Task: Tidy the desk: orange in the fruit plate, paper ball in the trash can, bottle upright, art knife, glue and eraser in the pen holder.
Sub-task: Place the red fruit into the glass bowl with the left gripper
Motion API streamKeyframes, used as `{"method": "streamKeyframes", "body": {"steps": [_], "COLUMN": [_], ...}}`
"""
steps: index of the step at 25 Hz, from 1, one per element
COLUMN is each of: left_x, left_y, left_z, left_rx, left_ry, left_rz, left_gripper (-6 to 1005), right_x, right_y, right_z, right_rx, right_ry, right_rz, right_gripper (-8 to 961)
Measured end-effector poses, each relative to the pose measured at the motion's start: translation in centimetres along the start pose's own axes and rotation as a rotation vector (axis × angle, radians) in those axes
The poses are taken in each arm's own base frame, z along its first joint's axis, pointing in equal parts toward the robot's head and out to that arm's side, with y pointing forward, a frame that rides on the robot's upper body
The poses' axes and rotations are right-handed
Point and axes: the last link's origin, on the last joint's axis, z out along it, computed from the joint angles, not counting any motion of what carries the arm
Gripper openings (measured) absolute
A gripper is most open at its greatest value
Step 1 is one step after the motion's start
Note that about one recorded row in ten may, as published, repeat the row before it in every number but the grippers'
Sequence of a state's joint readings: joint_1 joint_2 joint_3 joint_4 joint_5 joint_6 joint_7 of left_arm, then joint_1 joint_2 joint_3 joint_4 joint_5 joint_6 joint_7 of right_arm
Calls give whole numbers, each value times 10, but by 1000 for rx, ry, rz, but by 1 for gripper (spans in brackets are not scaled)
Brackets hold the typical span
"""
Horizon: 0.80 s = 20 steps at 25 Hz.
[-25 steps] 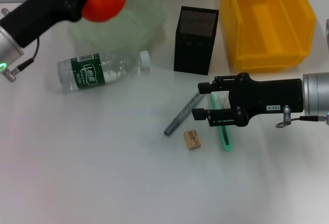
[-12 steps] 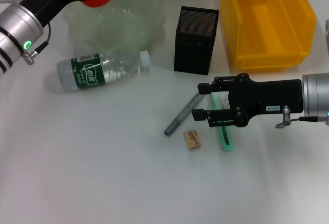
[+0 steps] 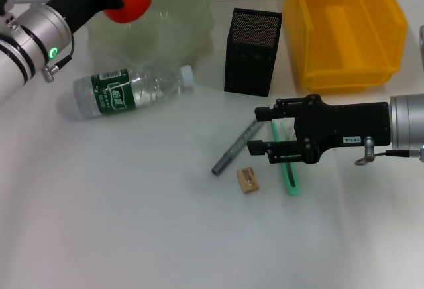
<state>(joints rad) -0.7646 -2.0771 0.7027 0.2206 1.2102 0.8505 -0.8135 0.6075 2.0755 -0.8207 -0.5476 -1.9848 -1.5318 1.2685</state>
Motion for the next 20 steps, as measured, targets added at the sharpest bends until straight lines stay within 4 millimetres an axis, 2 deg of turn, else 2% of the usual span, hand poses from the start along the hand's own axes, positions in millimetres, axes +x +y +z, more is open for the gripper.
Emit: {"method": "streamKeyframes", "body": {"steps": [7, 15, 20], "left_x": [-5, -6, -6], "left_y": [13, 13, 14], "left_z": [11, 13, 14], "left_rx": [-28, -18, -16], "left_ry": [-56, -67, -72], "left_rz": [93, 116, 120], "left_gripper": [106, 133, 267], "right_x": [0, -1, -1], "right_y": [0, -2, -2], "right_z": [0, 0, 1], "right_rx": [1, 9, 9], "right_ry": [-1, 0, 1], "right_rz": [0, -1, -3], "right_gripper": [631, 627, 625]}}
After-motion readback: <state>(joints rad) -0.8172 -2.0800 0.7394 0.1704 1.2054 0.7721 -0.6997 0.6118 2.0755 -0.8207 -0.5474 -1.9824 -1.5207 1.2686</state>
